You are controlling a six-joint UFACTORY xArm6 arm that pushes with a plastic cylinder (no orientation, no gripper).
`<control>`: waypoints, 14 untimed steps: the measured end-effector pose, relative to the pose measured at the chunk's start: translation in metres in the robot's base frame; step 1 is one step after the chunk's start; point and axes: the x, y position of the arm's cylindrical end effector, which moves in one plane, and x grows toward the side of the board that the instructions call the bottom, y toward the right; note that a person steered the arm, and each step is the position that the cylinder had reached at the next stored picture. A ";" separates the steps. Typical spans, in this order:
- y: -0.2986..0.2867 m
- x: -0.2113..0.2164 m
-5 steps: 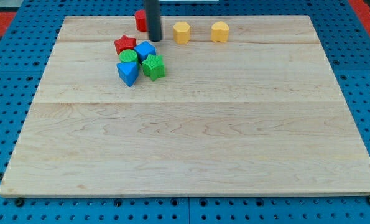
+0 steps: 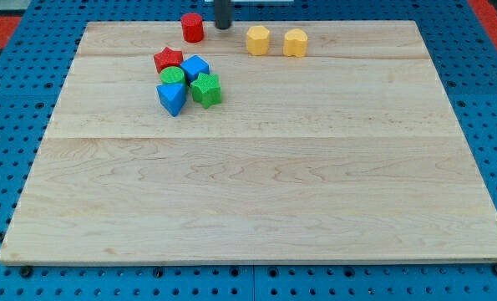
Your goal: Move the red circle into the green circle and red star
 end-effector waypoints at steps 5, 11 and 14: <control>-0.149 0.006; -0.172 0.105; -0.102 0.132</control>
